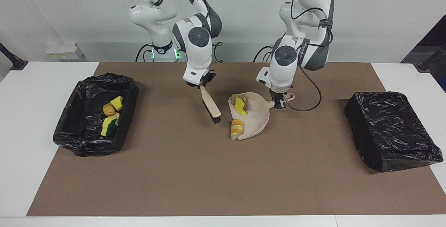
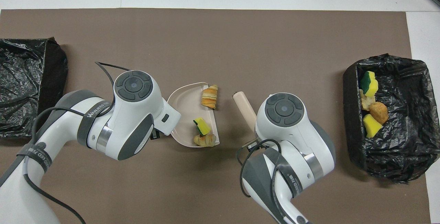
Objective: Sweep and dump trash in bin
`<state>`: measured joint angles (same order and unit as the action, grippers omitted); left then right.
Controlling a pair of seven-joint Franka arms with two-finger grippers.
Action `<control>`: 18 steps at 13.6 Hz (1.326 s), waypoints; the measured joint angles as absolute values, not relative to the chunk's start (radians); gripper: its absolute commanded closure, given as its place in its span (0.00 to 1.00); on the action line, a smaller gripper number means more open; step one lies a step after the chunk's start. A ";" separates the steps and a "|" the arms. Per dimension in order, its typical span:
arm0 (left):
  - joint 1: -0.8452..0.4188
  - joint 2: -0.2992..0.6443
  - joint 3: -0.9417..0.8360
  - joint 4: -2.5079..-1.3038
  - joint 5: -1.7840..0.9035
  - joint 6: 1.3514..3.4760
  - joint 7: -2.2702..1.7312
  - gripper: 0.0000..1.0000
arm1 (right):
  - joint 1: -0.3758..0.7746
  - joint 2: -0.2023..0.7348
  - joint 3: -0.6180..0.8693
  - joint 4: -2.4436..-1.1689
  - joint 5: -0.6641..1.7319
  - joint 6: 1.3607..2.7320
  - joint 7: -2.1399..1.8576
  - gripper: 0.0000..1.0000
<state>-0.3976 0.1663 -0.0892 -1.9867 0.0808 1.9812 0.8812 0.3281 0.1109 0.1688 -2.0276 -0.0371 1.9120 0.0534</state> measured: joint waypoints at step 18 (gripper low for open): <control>-0.380 0.166 -0.088 -1.989 0.081 1.981 0.885 1.00 | 0.410 0.190 0.168 -1.899 0.208 1.941 0.180 1.00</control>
